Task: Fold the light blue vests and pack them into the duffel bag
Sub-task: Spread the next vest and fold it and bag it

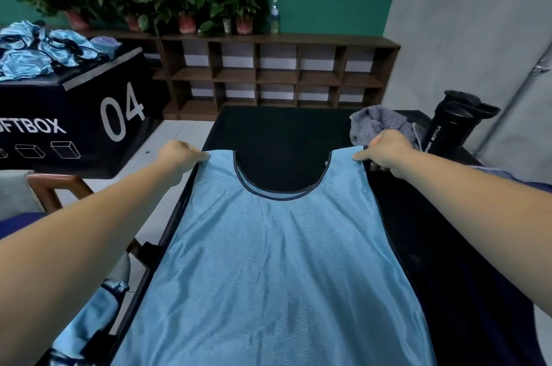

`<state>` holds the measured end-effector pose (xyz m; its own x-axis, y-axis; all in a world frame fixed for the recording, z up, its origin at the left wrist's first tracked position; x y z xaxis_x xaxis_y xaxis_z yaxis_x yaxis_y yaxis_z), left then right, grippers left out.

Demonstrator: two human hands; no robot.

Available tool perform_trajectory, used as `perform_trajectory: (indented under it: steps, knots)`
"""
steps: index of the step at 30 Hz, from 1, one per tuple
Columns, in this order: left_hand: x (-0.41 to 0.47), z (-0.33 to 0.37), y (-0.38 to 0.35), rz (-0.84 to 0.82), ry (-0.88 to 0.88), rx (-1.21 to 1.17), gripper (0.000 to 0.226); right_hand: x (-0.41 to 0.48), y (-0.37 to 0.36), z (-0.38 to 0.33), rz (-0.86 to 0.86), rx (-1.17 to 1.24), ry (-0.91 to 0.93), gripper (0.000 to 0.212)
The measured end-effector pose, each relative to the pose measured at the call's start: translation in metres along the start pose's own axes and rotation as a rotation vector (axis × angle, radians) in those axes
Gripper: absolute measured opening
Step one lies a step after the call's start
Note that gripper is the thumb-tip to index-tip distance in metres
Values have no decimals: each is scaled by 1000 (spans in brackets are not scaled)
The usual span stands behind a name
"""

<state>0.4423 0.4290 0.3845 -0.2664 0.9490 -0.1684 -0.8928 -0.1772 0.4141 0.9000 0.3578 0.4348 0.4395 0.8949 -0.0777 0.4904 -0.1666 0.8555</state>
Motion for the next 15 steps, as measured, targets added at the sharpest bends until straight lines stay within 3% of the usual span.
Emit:
perform_trajectory:
  steps: [7, 15]
  knots:
    - [11, -3, -3, 50, 37, 7, 55, 5, -4, -2, -16, 95, -9, 36]
    - [21, 5, -7, 11, -95, -151, 27, 10, 6, 0, -35, 197, -38, 26]
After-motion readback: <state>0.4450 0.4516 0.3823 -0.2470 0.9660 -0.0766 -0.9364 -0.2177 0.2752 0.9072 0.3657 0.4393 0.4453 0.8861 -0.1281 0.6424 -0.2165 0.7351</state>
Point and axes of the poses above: each hand's wrist, its own x-axis towards the middle knuckle, its own y-axis out of the back of the hand, z = x × y, the point moved 2 cm from there along x, towards the middle knuckle, and after that the axes turned 12 degrees about -x, right-handed, at the moved point
